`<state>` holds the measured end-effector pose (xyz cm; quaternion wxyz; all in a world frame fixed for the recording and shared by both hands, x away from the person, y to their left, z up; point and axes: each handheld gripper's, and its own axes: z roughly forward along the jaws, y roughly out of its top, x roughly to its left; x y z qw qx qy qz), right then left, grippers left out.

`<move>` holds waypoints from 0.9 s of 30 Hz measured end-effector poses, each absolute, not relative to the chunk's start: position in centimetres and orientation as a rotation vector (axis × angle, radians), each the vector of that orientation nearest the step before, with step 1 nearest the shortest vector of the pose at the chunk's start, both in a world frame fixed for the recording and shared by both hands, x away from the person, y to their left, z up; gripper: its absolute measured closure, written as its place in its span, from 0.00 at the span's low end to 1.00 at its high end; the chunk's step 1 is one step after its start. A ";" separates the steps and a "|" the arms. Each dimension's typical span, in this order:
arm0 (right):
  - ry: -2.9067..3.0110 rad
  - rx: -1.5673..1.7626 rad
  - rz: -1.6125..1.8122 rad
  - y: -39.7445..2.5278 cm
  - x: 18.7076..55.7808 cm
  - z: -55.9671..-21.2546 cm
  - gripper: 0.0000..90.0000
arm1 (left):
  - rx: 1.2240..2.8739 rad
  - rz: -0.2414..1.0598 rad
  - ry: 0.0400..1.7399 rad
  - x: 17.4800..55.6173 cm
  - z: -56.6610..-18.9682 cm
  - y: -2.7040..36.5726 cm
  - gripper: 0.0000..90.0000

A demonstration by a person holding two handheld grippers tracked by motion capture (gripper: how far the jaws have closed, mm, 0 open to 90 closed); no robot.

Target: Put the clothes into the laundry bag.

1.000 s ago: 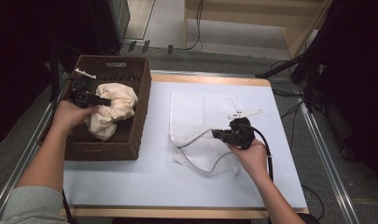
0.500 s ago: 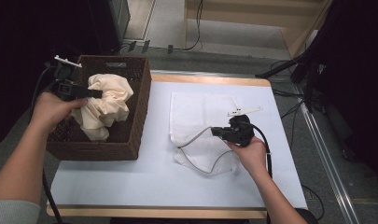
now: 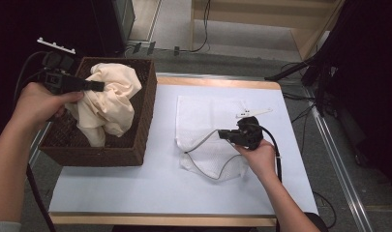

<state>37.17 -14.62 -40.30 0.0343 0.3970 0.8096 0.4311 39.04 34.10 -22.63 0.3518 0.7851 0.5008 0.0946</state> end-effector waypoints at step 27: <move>2.485 1.231 1.348 -14.7 37.3 -39.9 0.99 | 2.092 0.158 0.997 35.1 -16.9 25.2 0.80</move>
